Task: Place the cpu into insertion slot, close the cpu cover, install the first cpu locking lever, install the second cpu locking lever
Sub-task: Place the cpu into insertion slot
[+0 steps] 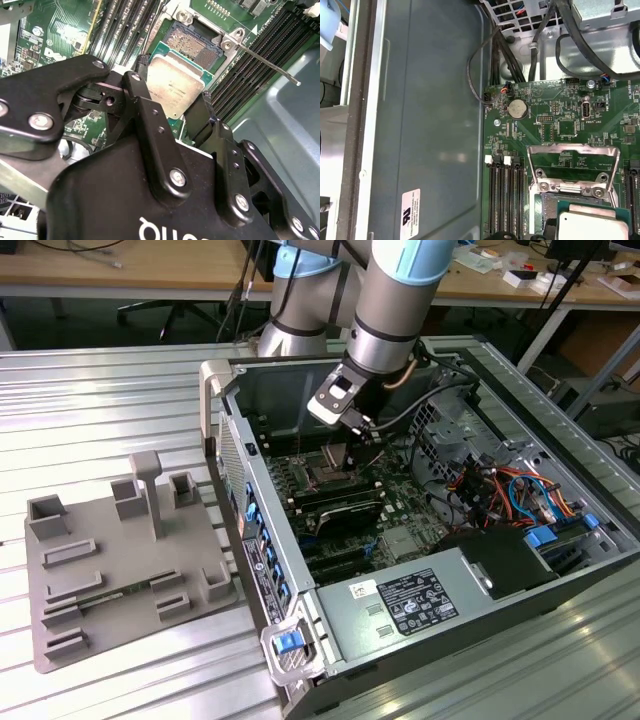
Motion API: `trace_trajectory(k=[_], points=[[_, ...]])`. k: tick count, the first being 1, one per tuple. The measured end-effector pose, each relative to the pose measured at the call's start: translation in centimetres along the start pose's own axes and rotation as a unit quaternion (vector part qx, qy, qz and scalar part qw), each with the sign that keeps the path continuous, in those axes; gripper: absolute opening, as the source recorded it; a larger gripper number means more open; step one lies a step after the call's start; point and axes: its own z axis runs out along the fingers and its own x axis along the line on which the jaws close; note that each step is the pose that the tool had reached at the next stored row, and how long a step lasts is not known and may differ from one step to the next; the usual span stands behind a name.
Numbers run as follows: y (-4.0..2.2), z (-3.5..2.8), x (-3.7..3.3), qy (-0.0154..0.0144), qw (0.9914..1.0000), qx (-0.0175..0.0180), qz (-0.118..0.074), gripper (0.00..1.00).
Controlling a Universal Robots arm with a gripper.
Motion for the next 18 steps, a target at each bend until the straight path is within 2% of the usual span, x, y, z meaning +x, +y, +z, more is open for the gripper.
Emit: trace_trajectory(k=[18], points=[[0.0, 0.38, 0.0, 0.0, 1.0, 0.0, 0.0, 0.55]])
